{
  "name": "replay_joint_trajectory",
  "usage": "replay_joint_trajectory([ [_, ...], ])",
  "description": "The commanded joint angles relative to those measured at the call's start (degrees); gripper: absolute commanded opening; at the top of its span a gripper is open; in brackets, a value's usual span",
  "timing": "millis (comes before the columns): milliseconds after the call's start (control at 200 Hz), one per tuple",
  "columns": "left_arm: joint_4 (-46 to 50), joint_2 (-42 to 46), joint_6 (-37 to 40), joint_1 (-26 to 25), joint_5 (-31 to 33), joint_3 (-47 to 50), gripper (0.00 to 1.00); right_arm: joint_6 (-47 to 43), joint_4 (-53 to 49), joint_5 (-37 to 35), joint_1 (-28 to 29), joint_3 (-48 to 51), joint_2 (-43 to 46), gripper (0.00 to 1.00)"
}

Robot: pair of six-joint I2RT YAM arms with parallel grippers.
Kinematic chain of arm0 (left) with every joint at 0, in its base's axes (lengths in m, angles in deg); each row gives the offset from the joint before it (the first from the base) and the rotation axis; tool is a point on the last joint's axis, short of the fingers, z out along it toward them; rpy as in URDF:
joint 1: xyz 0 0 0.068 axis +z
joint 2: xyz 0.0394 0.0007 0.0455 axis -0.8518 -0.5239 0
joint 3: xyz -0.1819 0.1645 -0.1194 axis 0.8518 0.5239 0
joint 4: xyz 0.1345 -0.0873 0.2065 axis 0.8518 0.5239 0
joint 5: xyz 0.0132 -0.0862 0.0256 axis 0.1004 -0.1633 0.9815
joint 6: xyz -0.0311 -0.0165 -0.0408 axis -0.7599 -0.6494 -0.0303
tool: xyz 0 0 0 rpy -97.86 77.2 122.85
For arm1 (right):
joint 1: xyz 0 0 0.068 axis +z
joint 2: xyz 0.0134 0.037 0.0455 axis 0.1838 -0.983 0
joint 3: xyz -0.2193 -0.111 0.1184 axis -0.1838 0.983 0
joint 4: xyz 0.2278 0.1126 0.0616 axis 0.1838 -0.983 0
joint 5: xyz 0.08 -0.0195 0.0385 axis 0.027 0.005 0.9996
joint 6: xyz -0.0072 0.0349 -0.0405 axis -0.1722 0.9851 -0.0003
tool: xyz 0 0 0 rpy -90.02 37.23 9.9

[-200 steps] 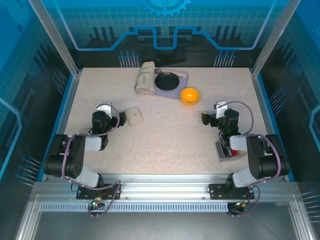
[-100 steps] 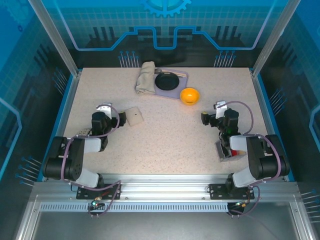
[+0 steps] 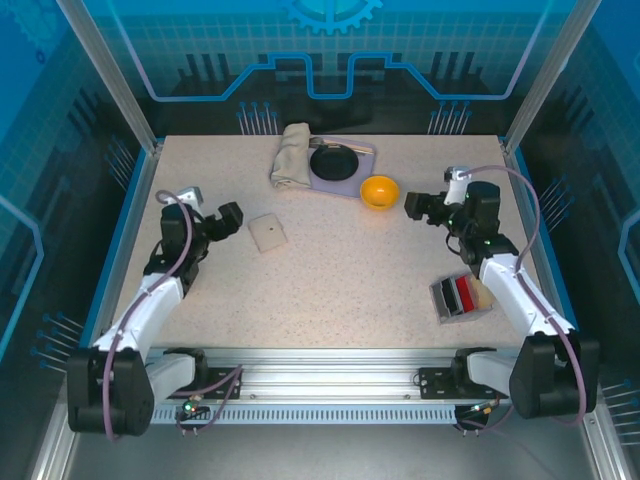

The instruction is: Put the credit cards into the card holder

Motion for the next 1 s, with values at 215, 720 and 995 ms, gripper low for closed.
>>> replay_joint_trajectory([
  [215, 26.25, -32.63, 2.21, -12.26, -4.09, -27.69, 0.72, 3.8, -16.62, 3.76, 15.58, -6.54, -9.32, 0.84],
  [720, 27.54, -40.38, 0.34, -18.22, -12.46, -24.25, 0.71, 6.88, -20.29, -5.74, 20.81, -3.16, -10.19, 0.83],
  [995, 12.22, -34.84, -11.56, -34.33, -20.25, -12.2, 0.7, 13.52, -26.7, -11.77, 20.25, -1.07, -8.87, 0.64],
])
